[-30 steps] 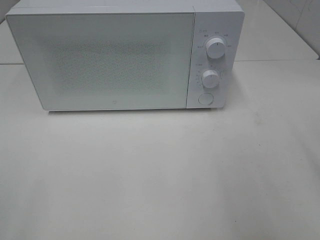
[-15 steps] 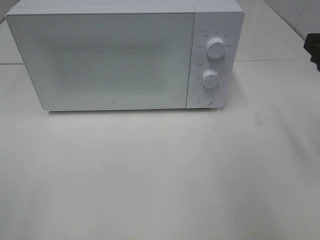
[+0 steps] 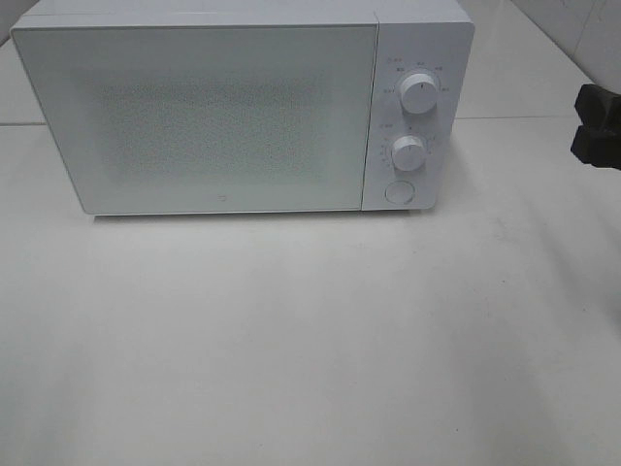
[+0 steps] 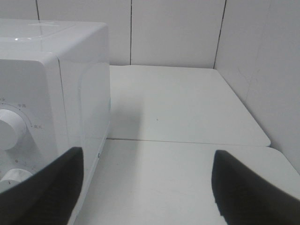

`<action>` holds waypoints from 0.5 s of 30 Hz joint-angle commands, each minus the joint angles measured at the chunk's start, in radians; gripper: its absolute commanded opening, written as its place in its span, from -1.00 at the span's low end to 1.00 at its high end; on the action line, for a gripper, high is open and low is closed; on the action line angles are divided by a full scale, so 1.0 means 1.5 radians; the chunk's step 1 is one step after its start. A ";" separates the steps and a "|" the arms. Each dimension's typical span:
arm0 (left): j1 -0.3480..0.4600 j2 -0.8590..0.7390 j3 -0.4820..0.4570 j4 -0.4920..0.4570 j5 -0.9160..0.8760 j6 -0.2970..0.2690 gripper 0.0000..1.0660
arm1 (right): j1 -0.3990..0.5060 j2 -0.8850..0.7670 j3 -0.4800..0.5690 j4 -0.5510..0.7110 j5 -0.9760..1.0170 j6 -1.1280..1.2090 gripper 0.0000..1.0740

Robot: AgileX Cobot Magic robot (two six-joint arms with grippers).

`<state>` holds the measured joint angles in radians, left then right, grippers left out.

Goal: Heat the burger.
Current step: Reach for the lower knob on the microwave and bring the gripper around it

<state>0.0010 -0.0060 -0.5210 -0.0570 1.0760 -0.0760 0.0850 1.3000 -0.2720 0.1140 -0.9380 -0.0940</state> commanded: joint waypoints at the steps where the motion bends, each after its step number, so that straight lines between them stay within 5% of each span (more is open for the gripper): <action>1: 0.001 -0.014 0.000 -0.001 -0.005 0.001 0.88 | 0.057 0.032 0.010 0.065 -0.075 -0.051 0.40; 15: 0.001 -0.014 0.000 -0.001 -0.005 0.001 0.88 | 0.311 0.193 -0.005 0.361 -0.258 -0.115 0.45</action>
<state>0.0010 -0.0060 -0.5210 -0.0570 1.0760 -0.0760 0.5410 1.5910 -0.2700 0.6260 -1.1990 -0.2520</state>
